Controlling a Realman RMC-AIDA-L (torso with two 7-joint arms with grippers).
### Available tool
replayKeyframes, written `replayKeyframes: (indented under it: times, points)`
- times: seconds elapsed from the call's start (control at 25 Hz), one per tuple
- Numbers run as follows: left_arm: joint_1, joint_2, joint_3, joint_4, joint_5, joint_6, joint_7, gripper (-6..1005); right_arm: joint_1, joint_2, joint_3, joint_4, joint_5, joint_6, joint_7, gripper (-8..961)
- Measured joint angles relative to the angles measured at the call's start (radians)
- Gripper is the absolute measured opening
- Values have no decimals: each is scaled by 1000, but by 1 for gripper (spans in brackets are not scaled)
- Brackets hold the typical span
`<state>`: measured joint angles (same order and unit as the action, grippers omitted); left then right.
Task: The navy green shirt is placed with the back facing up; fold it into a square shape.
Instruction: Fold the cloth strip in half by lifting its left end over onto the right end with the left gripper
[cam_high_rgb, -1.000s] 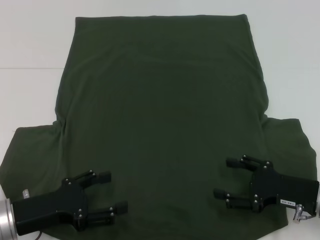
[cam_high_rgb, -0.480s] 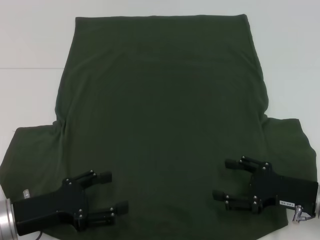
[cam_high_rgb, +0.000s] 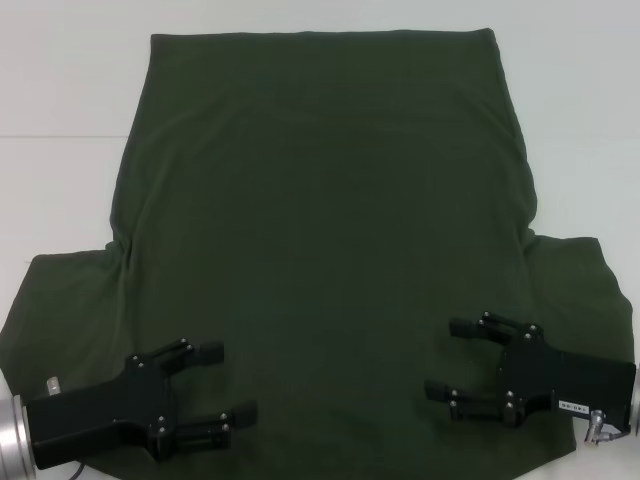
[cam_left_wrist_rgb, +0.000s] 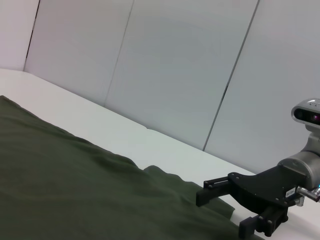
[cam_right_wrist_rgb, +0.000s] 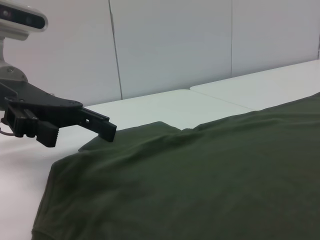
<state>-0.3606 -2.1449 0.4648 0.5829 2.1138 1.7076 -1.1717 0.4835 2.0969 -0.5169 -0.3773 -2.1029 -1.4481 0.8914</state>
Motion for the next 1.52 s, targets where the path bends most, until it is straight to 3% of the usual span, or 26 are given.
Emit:
replayKeyframes:
  times: [0.52, 0.64, 0.84, 1.08, 1.28, 1.52]
  points:
    - [4, 1, -19, 4, -10, 9, -63, 948, 4, 0, 0, 1, 1, 0, 1, 911]
    - [-13, 16, -36, 21, -8, 22, -247, 948, 4, 0, 0, 2, 1, 1, 1, 911]
    - [-57, 73, -44, 38, 7, 62, -545, 948, 4, -1, 0, 2, 0, 1, 1, 911]
    - [-78, 110, -49, 184, 28, 66, -888, 948, 4, 0, -1, 2, 0, -7, 3, 911]
    - [-110, 134, -36, 362, 183, 66, -1187, 948, 2, 0, -3, 2, 0, -6, 3, 911]
    - [-123, 153, -30, 495, 360, 38, -1422, 949, 3, 0, -3, 1, 0, -10, 3, 910]
